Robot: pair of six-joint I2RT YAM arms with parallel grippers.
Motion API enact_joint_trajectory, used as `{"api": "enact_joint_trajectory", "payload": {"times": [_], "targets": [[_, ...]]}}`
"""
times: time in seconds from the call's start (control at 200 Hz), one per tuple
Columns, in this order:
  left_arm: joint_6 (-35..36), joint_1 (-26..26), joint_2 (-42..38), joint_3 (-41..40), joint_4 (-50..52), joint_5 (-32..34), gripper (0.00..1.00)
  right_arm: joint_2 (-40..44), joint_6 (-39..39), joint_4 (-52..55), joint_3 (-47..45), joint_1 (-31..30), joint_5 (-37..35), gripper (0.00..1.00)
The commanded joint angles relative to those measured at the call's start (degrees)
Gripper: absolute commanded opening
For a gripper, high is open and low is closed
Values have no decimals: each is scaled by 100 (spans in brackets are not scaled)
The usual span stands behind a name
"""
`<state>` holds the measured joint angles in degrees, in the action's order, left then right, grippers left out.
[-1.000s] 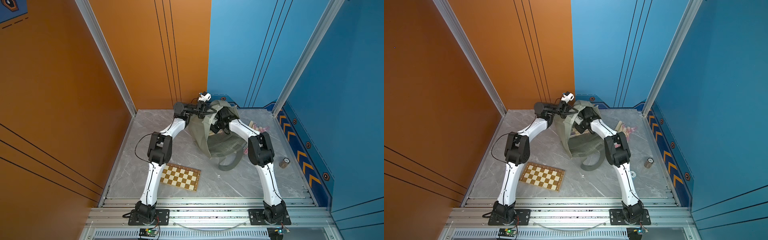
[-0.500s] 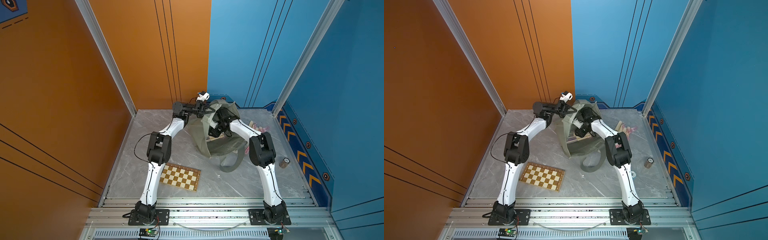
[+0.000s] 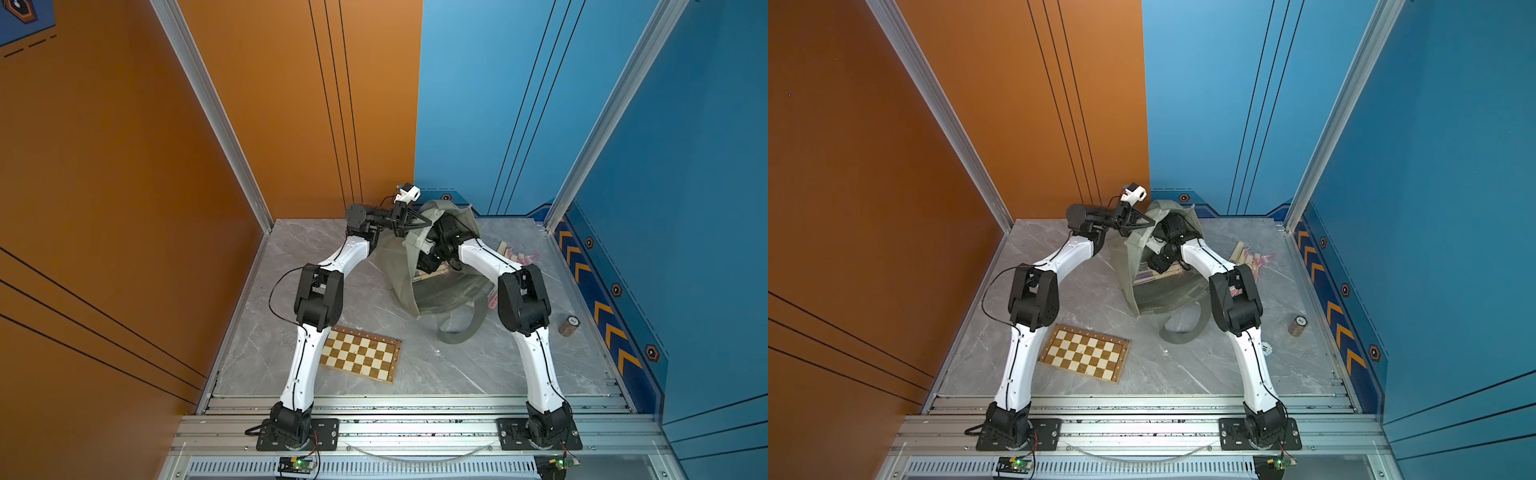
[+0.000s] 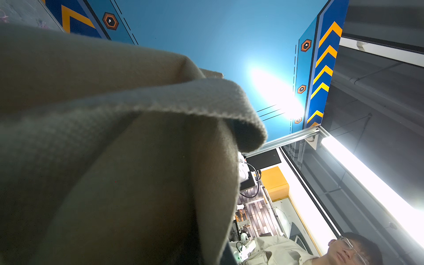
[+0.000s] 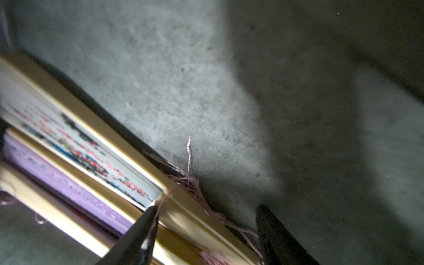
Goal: Take out the folding fans from the tote bags
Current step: Pick up the folding fan from the canvas bag.
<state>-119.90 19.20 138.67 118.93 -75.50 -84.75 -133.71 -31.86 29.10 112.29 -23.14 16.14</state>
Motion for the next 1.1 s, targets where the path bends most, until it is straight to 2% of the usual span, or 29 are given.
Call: {"api": "enact_joint_trajectory", "payload": {"times": [0.0, 0.22, 0.405, 0.596, 0.941, 1.046, 1.096], "targets": [[-360, 118, -225, 107, -283, -150, 0, -38, -314, 157, -143, -120, -328, 75], [-406, 498, -209, 56, -255, -92, 0, -43, -405, -65, -492, -231, -1098, 78], [-385, 494, -250, 53, -262, -86, 0, -199, -383, -204, -503, -262, -1769, 80], [-394, 503, -257, 86, -256, -86, 0, -320, -488, 211, -542, -228, -1707, 81], [-400, 507, -252, 121, -256, -112, 0, -226, -602, 824, -487, -115, -1297, 68], [-394, 511, -208, 143, -256, -114, 0, -221, -602, 1046, -486, -45, -1123, 58], [-398, 514, -184, 166, -260, -111, 0, -197, -602, 1141, -508, -17, -1027, 49]]}}
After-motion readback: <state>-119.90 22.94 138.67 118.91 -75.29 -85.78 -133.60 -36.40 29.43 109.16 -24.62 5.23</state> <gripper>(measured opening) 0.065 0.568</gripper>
